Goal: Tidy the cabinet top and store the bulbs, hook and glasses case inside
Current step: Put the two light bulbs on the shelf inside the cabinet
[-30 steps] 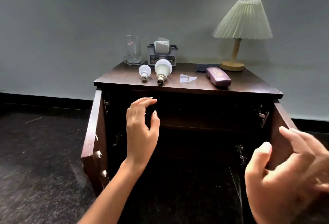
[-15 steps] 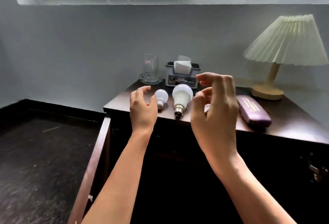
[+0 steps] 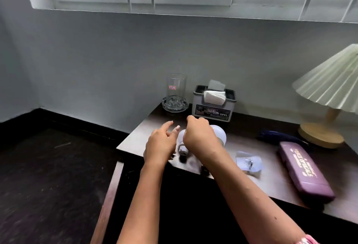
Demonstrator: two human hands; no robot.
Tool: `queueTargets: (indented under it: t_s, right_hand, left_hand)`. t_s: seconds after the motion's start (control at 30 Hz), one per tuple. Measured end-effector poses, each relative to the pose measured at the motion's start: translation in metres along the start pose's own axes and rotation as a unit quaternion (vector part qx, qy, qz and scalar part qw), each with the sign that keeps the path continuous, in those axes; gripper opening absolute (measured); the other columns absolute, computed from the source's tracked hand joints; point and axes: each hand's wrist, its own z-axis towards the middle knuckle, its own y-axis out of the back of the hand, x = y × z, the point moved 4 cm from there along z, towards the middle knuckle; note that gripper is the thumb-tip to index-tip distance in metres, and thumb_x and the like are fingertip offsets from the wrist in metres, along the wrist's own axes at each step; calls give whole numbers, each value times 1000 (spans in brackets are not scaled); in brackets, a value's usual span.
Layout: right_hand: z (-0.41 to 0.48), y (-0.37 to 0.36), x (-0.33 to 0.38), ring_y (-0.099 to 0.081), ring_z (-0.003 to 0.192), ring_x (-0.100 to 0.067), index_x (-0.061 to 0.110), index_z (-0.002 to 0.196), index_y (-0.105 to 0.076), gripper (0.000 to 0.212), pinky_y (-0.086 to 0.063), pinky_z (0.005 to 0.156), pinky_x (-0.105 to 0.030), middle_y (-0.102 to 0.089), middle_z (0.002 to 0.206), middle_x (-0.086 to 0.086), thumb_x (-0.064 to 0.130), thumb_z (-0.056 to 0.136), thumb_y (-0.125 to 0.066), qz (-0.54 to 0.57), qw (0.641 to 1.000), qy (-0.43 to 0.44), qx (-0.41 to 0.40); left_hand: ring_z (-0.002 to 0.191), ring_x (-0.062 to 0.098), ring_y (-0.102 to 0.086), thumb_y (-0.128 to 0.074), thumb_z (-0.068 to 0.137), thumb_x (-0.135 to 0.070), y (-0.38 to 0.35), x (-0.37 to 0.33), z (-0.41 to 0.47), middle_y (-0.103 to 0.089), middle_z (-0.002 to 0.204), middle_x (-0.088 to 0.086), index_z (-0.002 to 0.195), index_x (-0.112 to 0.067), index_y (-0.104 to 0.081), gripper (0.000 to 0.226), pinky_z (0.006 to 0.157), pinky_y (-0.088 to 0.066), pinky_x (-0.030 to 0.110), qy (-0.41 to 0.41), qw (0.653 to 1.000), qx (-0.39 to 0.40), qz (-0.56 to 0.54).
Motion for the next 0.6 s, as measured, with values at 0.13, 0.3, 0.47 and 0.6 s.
queueTargets:
  t_s: [0.13, 0.3, 0.47, 0.6]
  right_hand:
    - [16, -5, 1, -50, 114, -36, 0, 114, -47, 26, -37, 78, -32, -51, 123, -21, 8, 89, -41, -43, 999, 11, 12]
    - [26, -19, 1, -55, 111, -35, 1, 110, -56, 26, -33, 70, -30, -56, 120, -19, 13, 88, -47, -62, 997, 22, 35]
    - [28, -24, 1, -56, 108, -35, 1, 106, -56, 24, -33, 69, -29, -58, 116, -20, 15, 90, -46, -41, 999, 29, 11]
    - [19, -15, 1, -51, 111, -36, 4, 112, -51, 29, -35, 75, -31, -57, 118, -20, 21, 93, -38, 34, 999, 29, -25]
  left_hand:
    - [76, 34, -69, -48, 91, -33, 1, 2, 14, -68, 102, 13, 113, -28, -60, 25, 77, -57, 43, 11, 998, 51, -20]
    - [47, 9, -63, -44, 95, -17, -3, 8, 20, -64, 69, 6, 101, -19, -64, 21, 51, -56, 23, 24, 991, 112, -65]
    - [51, 12, -61, -44, 95, -17, -1, 7, 13, -62, 66, 0, 93, -20, -67, 23, 56, -53, 25, -8, 992, 95, -88]
    - [65, 19, -63, -46, 95, -22, 6, 2, 0, -65, 84, 7, 80, -36, -65, 28, 66, -56, 30, -40, 981, 71, -178]
